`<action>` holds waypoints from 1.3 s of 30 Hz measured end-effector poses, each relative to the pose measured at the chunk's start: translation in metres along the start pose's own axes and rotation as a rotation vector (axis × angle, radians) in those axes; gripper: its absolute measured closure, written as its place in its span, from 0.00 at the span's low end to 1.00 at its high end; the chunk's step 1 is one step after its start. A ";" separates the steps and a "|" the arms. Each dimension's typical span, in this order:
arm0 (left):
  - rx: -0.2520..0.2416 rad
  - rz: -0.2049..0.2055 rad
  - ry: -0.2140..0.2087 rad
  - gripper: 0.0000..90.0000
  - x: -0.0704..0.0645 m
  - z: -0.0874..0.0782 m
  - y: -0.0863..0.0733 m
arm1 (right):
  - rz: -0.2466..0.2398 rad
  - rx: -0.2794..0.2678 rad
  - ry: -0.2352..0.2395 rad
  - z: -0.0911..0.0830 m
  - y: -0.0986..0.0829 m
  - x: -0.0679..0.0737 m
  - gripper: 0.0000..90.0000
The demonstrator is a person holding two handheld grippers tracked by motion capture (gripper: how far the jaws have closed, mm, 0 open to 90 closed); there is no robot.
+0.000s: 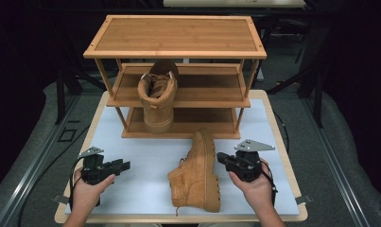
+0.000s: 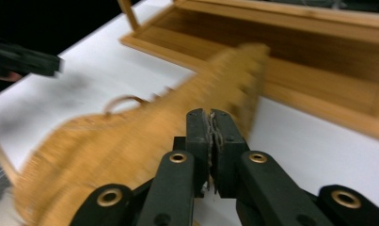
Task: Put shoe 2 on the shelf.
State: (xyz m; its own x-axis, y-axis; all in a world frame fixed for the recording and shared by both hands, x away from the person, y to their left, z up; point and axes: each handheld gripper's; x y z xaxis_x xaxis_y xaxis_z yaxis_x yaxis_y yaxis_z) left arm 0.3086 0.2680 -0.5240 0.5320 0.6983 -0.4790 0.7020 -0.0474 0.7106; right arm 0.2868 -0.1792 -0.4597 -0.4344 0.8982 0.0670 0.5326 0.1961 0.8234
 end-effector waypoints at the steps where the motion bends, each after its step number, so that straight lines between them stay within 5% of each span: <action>1: 0.001 -0.001 -0.001 0.62 0.001 0.000 -0.001 | -0.008 -0.010 0.008 0.002 0.003 0.006 0.97; 3: 0.004 -0.018 -0.005 0.62 0.005 0.001 -0.004 | -0.046 0.001 0.045 0.011 0.007 0.018 0.98; 8: 0.005 -0.035 -0.007 0.61 0.007 0.000 -0.006 | -0.125 0.048 -0.017 0.027 0.003 0.033 0.99; 10: 0.001 -0.034 -0.005 0.61 0.009 -0.001 -0.007 | -0.133 0.046 -0.051 0.029 0.001 0.034 1.00; 13: -0.002 -0.043 -0.006 0.61 0.010 -0.002 -0.007 | -0.116 0.042 -0.021 0.029 0.000 0.031 1.00; 22: -0.009 -0.048 0.004 0.61 0.012 -0.005 -0.008 | -0.133 0.023 -0.042 0.027 -0.003 0.028 1.00; 26: -0.014 -0.061 0.011 0.61 0.015 -0.007 -0.009 | -0.049 0.022 -0.069 0.016 -0.008 0.005 1.00; 27: -0.014 -0.061 0.011 0.61 0.015 -0.007 -0.009 | -0.025 0.017 -0.040 0.014 -0.011 -0.003 1.00; 28: -0.012 -0.060 0.013 0.61 0.015 -0.007 -0.009 | -0.006 0.020 -0.100 0.011 -0.015 -0.009 1.00; 34: 0.003 -0.050 0.012 0.61 0.013 -0.002 -0.008 | 0.157 0.050 -0.121 0.005 -0.039 -0.048 1.00; 39: 0.010 -0.049 0.006 0.61 0.011 0.001 -0.008 | 0.195 0.103 -0.141 0.012 -0.056 -0.067 1.00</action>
State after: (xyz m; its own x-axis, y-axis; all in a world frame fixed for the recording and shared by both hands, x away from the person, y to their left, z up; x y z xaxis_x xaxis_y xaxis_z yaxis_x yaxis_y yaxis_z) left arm 0.3094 0.2753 -0.5361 0.4943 0.7040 -0.5099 0.7318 -0.0205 0.6812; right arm 0.2951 -0.2460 -0.5166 -0.2147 0.9674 0.1341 0.6708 0.0462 0.7402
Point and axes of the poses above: each handheld gripper's, and its own axes: z roughly forward along the jaws, y roughly out of its top, x roughly to its left, and after that the axes turned 12 degrees about -y, right-handed
